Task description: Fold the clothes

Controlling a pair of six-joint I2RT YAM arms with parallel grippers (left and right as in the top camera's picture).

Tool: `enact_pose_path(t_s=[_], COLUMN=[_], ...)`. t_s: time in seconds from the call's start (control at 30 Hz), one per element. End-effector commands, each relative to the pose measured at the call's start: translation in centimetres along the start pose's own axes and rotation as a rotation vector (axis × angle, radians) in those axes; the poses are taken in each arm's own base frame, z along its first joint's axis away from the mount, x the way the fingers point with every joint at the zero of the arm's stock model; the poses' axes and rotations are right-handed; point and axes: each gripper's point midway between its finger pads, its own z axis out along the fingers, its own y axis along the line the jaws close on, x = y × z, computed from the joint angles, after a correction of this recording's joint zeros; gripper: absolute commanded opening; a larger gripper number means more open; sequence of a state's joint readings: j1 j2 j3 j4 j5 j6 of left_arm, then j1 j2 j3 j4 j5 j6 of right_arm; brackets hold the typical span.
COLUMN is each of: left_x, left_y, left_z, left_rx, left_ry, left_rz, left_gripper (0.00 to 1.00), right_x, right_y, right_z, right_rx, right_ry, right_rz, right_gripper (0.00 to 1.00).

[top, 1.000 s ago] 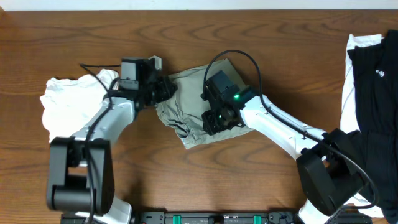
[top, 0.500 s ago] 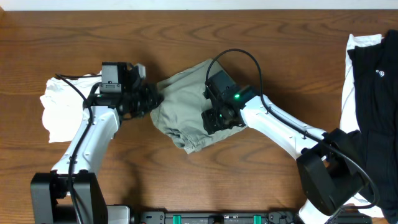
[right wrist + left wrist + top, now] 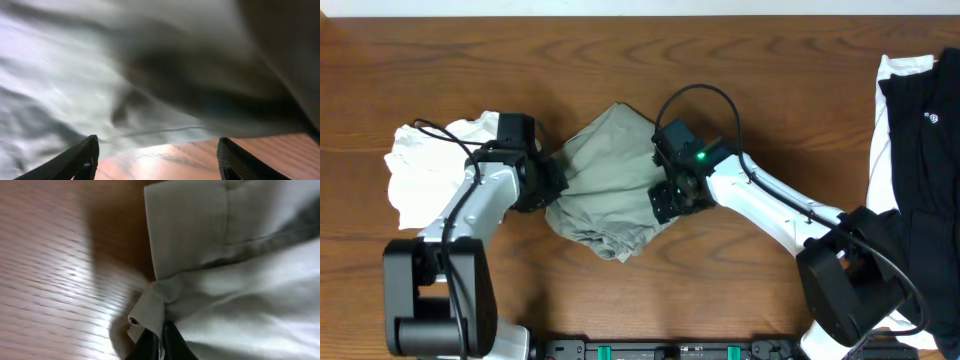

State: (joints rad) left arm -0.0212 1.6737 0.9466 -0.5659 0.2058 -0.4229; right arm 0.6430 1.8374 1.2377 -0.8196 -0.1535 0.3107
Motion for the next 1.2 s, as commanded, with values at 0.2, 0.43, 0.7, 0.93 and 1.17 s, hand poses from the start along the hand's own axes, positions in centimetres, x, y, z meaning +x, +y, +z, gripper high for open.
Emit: enact_pose_path(t_s=[0.2,0.43,0.7,0.93,1.17], left_x=[3.1,3.2,3.4,3.4,3.5], left_y=[2.5,2.3,2.2,2.0,2.0], left_z=[1.8,1.8,1.8,1.8,1.8], left_rx=[-0.103,-0.090,-0.086,-0.075,-0.076], left_ry=[0.140,0.148,0.158,0.159,0.160], left_rz=[-0.059,-0.053,-0.054,-0.054,-0.055], left_gripper=[0.06,0.06,0.06,0.06,0.06], right_x=[1.4,-1.3,-6.5,-7.2,-3.2], right_y=[-3.4,-1.5,0.3,-1.4,-4.0], right_z=[1.3,-3.5,-11.3,-5.7,3.0], right_rx=[0.094,0.038,-0.054,-0.016,0.075], right_ry=[0.020,-0.116,-0.438,-0.338,-0.048], right_rz=[0.093,0.066,0.031,0.066,0.107], right_gripper=[0.60,0.57,0.16,0.12,0.03])
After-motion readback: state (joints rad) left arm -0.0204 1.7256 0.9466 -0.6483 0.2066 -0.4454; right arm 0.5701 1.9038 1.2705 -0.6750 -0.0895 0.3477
